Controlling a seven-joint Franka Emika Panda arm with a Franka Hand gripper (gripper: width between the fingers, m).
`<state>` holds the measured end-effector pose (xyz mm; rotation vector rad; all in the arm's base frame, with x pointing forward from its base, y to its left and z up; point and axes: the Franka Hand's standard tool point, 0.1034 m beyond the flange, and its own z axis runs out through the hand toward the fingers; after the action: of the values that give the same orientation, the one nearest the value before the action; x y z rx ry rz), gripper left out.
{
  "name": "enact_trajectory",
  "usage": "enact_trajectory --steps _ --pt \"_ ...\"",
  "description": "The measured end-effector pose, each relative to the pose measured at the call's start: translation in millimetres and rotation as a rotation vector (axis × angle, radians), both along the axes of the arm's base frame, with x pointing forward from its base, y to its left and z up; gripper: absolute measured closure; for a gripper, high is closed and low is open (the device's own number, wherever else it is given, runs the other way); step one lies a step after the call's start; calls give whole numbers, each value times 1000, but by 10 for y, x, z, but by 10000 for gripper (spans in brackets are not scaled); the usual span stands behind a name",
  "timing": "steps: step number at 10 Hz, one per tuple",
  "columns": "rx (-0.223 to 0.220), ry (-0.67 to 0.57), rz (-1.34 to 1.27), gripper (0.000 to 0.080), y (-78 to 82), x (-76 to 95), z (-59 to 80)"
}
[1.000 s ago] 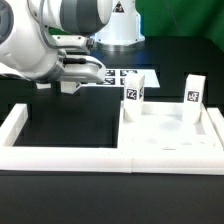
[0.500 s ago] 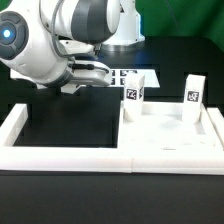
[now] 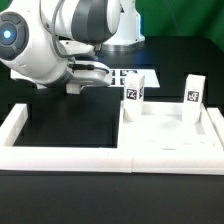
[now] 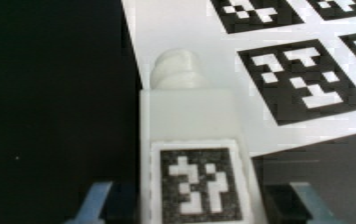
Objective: Assemble square table
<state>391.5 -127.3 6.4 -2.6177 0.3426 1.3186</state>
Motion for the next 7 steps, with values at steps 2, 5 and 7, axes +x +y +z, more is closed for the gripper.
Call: enact_trajectory --steps 2,5,7 --pt "0 0 0 510 0 0 0" --pt "56 -68 64 509 -51 455 331" --pt "76 -113 95 509 -34 696 663"
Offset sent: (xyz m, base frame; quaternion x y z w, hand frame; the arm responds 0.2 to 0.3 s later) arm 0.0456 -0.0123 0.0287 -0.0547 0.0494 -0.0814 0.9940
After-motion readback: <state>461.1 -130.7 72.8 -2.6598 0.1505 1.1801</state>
